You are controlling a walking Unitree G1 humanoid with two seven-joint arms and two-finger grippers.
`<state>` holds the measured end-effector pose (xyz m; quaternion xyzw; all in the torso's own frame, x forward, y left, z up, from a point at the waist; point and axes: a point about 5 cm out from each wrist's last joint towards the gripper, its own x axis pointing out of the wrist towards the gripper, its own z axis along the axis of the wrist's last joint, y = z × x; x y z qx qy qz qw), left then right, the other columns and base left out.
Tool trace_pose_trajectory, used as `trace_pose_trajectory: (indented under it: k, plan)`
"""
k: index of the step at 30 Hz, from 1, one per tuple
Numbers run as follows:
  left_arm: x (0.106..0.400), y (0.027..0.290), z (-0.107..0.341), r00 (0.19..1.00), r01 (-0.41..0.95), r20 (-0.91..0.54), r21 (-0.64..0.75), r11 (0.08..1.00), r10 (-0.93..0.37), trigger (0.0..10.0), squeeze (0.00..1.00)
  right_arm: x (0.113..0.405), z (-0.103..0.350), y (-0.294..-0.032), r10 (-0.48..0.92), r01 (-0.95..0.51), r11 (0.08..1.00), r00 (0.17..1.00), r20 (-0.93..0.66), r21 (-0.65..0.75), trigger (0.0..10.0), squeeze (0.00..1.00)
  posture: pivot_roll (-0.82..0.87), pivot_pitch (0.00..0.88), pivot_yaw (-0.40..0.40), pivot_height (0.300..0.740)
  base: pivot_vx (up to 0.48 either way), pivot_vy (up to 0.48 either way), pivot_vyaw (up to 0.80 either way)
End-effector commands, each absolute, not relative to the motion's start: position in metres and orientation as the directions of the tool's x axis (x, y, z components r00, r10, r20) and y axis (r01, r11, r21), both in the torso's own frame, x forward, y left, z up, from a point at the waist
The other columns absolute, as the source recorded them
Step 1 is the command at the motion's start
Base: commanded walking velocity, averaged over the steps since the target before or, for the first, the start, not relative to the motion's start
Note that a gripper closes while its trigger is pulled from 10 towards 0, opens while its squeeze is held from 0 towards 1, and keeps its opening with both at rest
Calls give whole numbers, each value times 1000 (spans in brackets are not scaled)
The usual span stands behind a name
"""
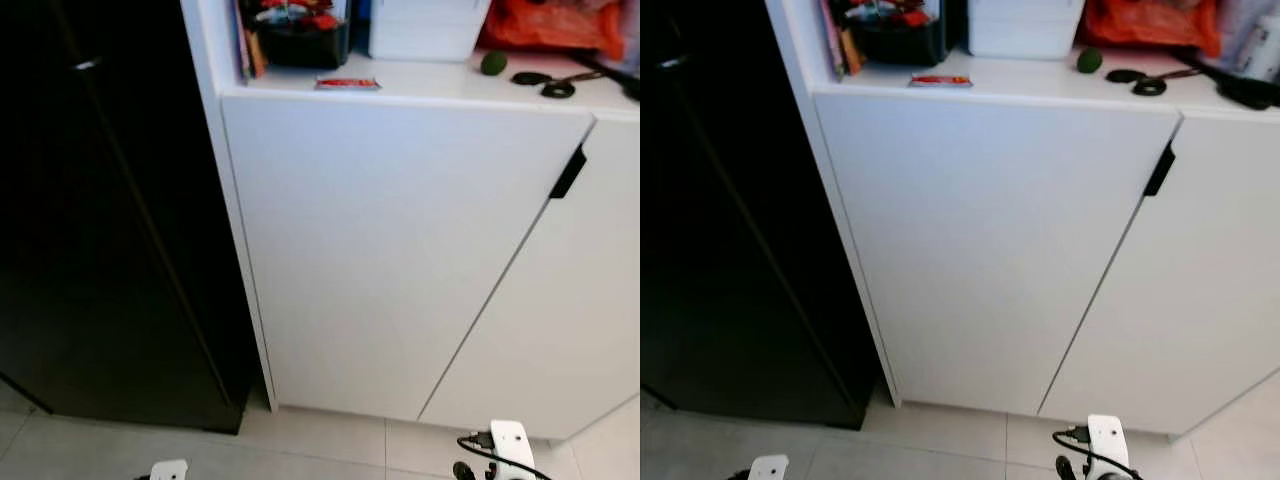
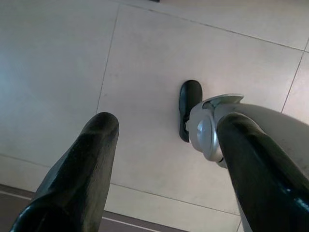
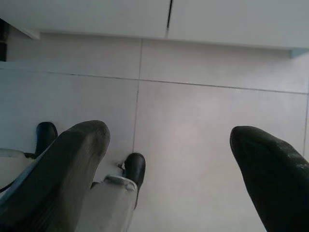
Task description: Restocking fridge
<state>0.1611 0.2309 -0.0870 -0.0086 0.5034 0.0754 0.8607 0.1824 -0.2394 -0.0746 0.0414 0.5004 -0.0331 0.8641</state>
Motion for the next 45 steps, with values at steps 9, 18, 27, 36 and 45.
trace_pose_trajectory:
  k: [9, 18, 27, 36, 45]
  plan:
    - [156, 232, -89, 456, -143, -882, 62, 988, 122, 10000, 0, 182, -74, -243, -29, 91, 996, 497, -867, 19, 10000, 0, 27, 0, -31, 740, 0, 285, 0]
    - [155, 231, -90, 455, -144, -883, 57, 988, 117, 10000, 0, 182, -74, -243, -31, 87, 996, 498, -867, 15, 10000, 0, 30, 0, -32, 740, 0, 288, 0]
    - [154, 231, -90, 452, -143, -885, 53, 988, 113, 10000, 0, 180, -74, -245, -48, 90, 996, 498, -866, -3, 10000, 0, 27, 0, -29, 740, 0, 285, 0]
    - [152, 230, -91, 450, -137, -886, 51, 989, 109, 10000, 0, 179, -75, -245, -35, 66, 998, 488, -872, -3, 10000, 0, 30, 0, -31, 740, 0, 288, 0]
    - [153, 230, -91, 451, -141, -886, 49, 989, 108, 10000, 0, 179, -75, -245, -30, 60, 998, 490, -871, 0, 10000, 0, 26, 0, -33, 740, 0, 287, 0]
